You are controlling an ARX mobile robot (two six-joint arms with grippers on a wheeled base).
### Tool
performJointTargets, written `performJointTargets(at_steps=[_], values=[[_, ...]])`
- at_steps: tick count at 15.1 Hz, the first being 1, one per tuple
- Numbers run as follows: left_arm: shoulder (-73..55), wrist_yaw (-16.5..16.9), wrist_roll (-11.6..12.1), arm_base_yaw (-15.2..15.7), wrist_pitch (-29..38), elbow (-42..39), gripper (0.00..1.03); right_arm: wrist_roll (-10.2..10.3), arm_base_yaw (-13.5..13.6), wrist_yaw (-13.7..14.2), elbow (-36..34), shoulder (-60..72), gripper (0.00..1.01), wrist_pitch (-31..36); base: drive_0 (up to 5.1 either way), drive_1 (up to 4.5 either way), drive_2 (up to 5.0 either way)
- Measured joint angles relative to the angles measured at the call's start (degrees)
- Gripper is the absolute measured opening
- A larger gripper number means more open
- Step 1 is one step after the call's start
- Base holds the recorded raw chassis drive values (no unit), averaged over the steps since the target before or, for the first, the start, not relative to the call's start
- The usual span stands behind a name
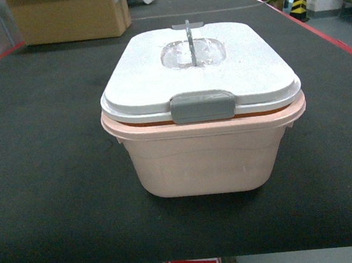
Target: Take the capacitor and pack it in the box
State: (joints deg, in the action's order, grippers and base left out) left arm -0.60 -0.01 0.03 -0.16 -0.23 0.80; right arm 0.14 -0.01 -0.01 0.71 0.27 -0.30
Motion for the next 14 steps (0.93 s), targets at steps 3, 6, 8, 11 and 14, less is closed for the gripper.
performJointTargets(at_steps=[3, 6, 8, 11, 14], values=[[0.0, 0.0, 0.0, 0.0, 0.0, 0.0, 0.98, 0.0, 0.0, 0.0, 0.0, 0.0, 0.98, 0.0, 0.0, 0.0, 0.0], [0.0, 0.0, 0.0, 0.0, 0.0, 0.0, 0.98, 0.0, 0.0, 0.0, 0.0, 0.0, 0.98, 0.0, 0.0, 0.0, 0.0], [0.0, 0.0, 0.0, 0.0, 0.0, 0.0, 0.98, 0.0, 0.0, 0.0, 0.0, 0.0, 0.98, 0.0, 0.0, 0.0, 0.0], [0.0, 0.0, 0.0, 0.0, 0.0, 0.0, 0.98, 0.0, 0.0, 0.0, 0.0, 0.0, 0.98, 0.0, 0.0, 0.0, 0.0], [0.0, 0.0, 0.0, 0.0, 0.0, 0.0, 0.98, 0.0, 0.0, 0.0, 0.0, 0.0, 0.98, 0.0, 0.0, 0.0, 0.0]])
